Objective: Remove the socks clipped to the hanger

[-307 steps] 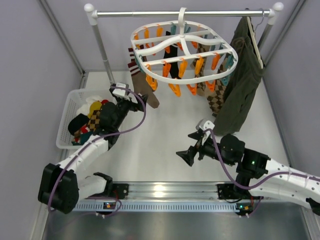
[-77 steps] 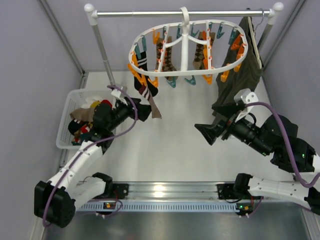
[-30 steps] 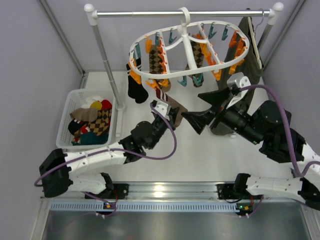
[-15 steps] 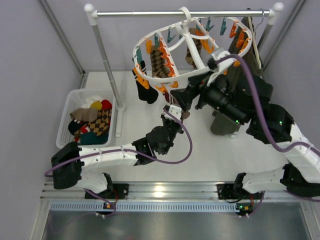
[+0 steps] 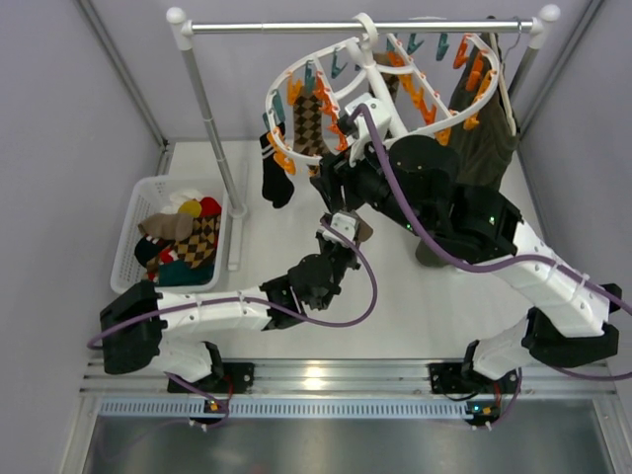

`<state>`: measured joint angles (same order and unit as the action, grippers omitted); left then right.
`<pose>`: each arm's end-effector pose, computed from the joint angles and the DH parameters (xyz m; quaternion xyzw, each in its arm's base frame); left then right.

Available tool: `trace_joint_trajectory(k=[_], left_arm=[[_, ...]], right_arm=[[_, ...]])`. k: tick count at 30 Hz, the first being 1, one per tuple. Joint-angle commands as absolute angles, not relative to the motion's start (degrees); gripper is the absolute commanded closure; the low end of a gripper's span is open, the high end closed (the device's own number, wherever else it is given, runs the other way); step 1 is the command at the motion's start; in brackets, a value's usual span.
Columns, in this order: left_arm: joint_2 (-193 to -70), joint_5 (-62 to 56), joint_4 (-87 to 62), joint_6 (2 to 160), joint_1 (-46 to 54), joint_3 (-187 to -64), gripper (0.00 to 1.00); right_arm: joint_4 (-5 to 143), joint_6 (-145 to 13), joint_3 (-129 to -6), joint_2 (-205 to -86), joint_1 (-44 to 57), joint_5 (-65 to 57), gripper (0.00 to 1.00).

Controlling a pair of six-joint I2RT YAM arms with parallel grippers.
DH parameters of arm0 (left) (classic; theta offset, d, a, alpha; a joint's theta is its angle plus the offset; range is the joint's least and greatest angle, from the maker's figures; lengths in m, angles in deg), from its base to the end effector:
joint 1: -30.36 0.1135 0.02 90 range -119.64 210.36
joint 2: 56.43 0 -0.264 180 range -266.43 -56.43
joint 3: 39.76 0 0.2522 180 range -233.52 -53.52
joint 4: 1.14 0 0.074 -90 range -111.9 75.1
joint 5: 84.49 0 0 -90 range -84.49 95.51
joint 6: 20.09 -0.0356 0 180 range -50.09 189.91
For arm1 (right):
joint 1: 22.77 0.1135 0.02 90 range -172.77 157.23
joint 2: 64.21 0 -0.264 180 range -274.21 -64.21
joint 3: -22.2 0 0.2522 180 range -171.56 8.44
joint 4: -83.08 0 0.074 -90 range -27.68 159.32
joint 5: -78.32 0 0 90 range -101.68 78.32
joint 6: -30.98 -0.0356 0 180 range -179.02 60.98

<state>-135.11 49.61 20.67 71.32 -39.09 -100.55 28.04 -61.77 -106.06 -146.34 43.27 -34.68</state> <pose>0.1311 -0.2793 0.3017 0.1265 0.6778 -0.1839 0.7005 0.1200 0.2357 0.5403 -0.2804 0.7019 0.2348 0.6112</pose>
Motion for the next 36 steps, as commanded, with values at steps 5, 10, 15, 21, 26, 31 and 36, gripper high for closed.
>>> trace_joint_trajectory(k=[5,10,15,21,26,31,36], left_arm=[[-131.6,50.5,23.4,72.2,-39.4,-99.5,1.0],[-130.5,49.2,23.4,71.8,-39.5,-99.0,1.0],[-129.9,48.9,23.3,71.4,-39.5,-98.9,1.0],[-130.2,47.9,23.3,71.4,-39.5,-98.8,1.0],[-129.9,45.5,23.3,71.8,-39.6,-98.6,1.0],[-129.5,44.5,23.3,71.7,-40.1,-98.6,1.0],[-129.1,44.4,23.3,71.1,-40.8,-98.5,1.0]], right_arm=[[26.7,-59.6,-110.4,-150.4,44.6,-41.7,0.46],[27.7,-57.8,-110.6,-152.5,44.6,-43.1,0.48],[28.5,-58.2,-110.3,-153.3,44.6,-41.7,0.49],[31.3,-57.8,-107.8,-152.4,45.2,-42.1,0.48],[32.3,-57.0,-106.7,-153.3,45.2,-44.6,0.44],[37.8,-55.6,-102.6,-152.3,45.2,-47.0,0.44],[40.1,-54.8,-101.5,-152.8,45.1,-48.8,0.44]])
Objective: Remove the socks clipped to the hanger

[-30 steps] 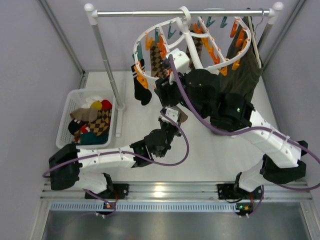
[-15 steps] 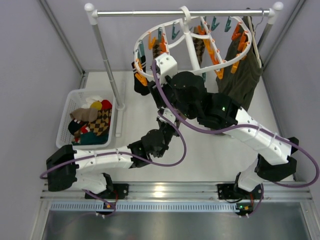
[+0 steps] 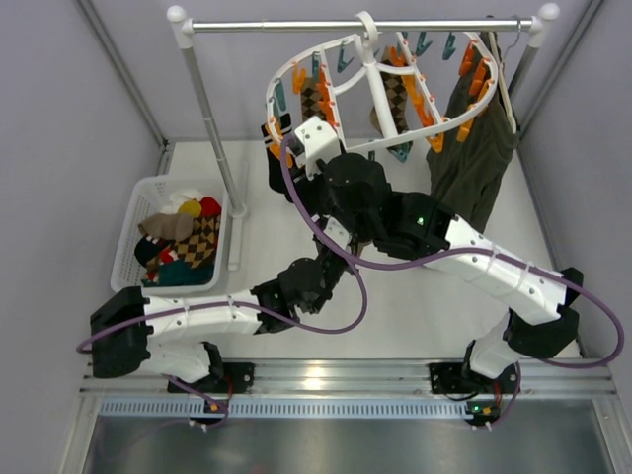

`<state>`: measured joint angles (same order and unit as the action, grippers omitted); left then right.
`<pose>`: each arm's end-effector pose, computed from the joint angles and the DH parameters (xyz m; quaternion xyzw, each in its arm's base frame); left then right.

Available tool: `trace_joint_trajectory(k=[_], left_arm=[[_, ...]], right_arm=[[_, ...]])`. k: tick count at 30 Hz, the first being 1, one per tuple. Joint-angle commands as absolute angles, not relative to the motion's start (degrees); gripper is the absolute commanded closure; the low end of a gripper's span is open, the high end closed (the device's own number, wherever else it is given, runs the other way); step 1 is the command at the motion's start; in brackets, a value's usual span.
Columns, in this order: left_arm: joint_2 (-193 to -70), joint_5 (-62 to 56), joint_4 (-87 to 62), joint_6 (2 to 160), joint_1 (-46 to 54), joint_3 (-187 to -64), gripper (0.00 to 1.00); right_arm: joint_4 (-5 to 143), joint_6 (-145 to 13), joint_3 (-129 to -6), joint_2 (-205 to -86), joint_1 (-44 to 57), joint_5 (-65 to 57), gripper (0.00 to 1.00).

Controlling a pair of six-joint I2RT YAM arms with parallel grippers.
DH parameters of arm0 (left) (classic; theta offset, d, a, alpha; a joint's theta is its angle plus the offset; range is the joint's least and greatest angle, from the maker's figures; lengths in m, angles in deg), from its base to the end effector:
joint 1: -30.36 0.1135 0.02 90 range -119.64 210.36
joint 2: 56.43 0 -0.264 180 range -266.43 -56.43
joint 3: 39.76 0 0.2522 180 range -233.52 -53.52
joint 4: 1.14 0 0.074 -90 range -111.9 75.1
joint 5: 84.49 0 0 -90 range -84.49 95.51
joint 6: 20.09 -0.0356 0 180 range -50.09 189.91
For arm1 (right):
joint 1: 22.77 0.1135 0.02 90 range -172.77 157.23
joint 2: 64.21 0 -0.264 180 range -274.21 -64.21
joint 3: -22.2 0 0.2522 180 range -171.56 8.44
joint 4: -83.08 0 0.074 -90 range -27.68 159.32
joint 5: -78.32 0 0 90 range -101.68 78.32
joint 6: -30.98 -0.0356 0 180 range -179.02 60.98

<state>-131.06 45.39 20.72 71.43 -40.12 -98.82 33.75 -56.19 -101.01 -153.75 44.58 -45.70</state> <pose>0.1196 -0.2692 0.3115 0.1457 0.6609 -0.2275 0.7002 0.1445 0.2945 0.4894 -0.2934 0.7251 0.1113 0.6130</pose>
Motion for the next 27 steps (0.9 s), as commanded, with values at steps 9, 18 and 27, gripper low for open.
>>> trace_joint_trajectory(k=[9,18,27], left_arm=[[-128.2,43.5,23.3,71.4,-41.7,-97.6,1.0],[-128.1,42.3,23.3,71.1,-42.2,-97.7,1.0],[-128.2,44.9,23.5,70.9,-42.3,-96.7,1.0]], right_arm=[[47.5,-52.2,-97.3,-152.4,45.1,-55.3,0.44],[51.7,-50.2,-94.7,-152.6,45.0,-57.8,0.52],[53.4,-50.4,-94.6,-152.3,45.1,-57.4,0.86]])
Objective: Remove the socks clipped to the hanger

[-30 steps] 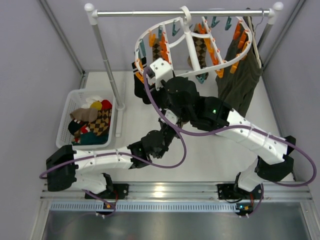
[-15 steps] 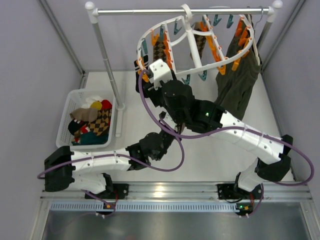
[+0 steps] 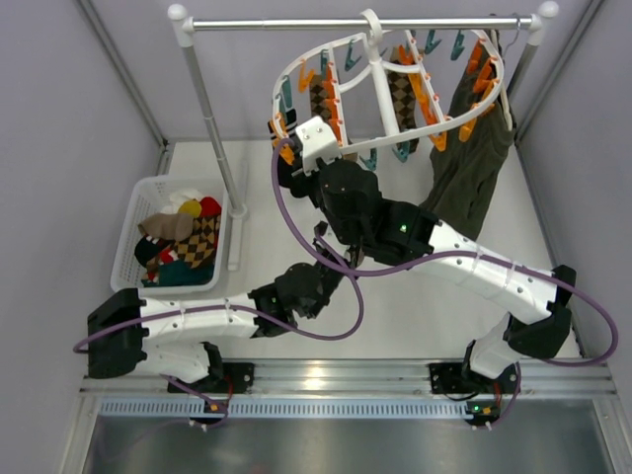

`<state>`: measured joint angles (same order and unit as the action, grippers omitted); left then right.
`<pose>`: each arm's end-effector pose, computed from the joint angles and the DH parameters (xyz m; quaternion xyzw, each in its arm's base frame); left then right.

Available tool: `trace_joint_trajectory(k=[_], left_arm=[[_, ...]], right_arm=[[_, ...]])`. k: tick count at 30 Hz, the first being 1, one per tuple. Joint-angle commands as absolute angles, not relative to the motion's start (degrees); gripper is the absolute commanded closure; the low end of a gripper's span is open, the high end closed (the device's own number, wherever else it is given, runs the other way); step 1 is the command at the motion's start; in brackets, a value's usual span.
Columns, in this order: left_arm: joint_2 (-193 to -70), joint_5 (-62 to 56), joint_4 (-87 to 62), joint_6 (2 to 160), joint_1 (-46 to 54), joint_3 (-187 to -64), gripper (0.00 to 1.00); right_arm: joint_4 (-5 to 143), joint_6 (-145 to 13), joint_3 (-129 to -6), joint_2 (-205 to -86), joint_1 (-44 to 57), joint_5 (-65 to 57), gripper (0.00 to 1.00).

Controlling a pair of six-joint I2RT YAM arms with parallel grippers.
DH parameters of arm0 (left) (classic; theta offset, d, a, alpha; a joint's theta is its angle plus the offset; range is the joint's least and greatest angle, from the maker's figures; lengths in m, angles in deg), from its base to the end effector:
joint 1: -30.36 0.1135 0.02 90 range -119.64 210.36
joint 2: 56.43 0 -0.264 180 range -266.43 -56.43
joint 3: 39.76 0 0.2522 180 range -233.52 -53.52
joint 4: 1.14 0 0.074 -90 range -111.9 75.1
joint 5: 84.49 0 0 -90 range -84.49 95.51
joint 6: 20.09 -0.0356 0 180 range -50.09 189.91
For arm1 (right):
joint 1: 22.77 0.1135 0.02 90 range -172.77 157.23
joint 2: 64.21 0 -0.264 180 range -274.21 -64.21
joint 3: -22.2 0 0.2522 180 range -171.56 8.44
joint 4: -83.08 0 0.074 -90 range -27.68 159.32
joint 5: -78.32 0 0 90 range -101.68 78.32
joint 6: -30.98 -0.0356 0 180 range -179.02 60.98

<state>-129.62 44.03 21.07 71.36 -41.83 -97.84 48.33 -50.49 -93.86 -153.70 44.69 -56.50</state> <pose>0.1093 -0.2676 0.3131 0.1601 0.6527 -0.2493 0.6973 0.1541 0.3058 0.4762 -0.2333 0.7043 0.0470 0.6688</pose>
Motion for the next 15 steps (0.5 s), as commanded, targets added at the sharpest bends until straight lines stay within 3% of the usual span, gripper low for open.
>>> trace_joint_trajectory(k=[1,10,15], left_arm=[[-128.1,45.2,23.4,71.0,-42.3,-96.1,1.0],[-126.6,47.4,23.4,76.0,-40.2,-88.5,1.0],[-122.7,52.3,23.1,76.6,-38.7,-85.7,1.0]], right_arm=[[53.4,-50.5,-94.6,-152.2,45.0,-57.2,0.87],[53.6,-52.8,-94.2,-150.9,45.1,-54.7,1.0],[53.1,-53.7,-94.2,-150.6,45.0,-52.8,0.96]])
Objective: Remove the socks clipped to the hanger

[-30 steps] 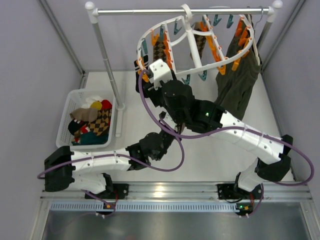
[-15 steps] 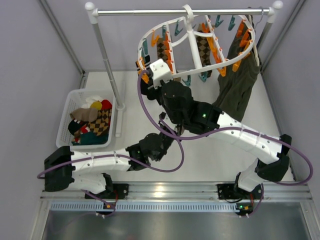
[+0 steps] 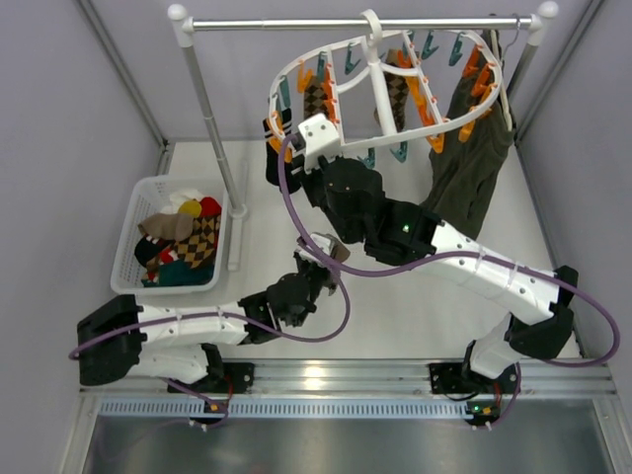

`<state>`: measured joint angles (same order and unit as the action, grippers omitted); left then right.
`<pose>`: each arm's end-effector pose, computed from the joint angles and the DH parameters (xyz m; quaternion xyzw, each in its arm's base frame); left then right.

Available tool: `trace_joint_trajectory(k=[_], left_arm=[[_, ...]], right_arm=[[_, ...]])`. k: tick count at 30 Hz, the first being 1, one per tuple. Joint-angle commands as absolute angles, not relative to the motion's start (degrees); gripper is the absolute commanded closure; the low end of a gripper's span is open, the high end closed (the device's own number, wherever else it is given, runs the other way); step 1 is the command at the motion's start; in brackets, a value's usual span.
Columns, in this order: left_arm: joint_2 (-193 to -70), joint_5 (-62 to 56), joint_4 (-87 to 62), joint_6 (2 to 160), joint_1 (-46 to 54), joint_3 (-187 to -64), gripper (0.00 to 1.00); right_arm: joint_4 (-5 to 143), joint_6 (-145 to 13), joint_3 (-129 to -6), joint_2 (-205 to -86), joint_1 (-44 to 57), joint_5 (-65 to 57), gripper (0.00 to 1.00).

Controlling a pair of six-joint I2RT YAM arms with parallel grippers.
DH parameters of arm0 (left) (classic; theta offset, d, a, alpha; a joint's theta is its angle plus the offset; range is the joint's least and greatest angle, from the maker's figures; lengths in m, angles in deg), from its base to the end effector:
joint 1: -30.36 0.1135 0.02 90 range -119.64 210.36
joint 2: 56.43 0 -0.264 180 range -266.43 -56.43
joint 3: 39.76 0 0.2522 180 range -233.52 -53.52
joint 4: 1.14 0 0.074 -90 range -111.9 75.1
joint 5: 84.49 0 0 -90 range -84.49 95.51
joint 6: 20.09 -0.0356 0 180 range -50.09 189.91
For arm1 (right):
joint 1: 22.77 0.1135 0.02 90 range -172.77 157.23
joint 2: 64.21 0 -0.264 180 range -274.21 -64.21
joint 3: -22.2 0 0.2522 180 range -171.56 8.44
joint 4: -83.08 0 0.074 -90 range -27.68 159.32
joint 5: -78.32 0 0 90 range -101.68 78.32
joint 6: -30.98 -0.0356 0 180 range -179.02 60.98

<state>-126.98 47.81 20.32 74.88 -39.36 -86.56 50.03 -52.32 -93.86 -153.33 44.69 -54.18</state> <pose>0.1137 -0.2386 0.2569 0.1490 0.7018 -0.1851 0.6715 0.1527 0.3052 0.4811 -0.2247 0.6991 0.0825 0.6738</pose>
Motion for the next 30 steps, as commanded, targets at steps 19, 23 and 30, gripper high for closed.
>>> trace_joint_trajectory(k=[19,23,30], left_arm=[[-107.6,57.0,-32.3,103.7,2.5,-105.5,1.0],[-111.4,48.2,-35.2,104.4,17.7,-112.5,1.0],[-121.7,40.4,-39.5,103.6,32.3,-121.8,0.97]], right_arm=[[54.6,-57.3,-87.2,-144.2,45.0,-42.4,0.22],[54.3,-58.6,-84.6,-141.1,45.0,-37.0,0.07],[53.9,-62.4,-78.5,-132.3,45.0,-27.8,0.01]])
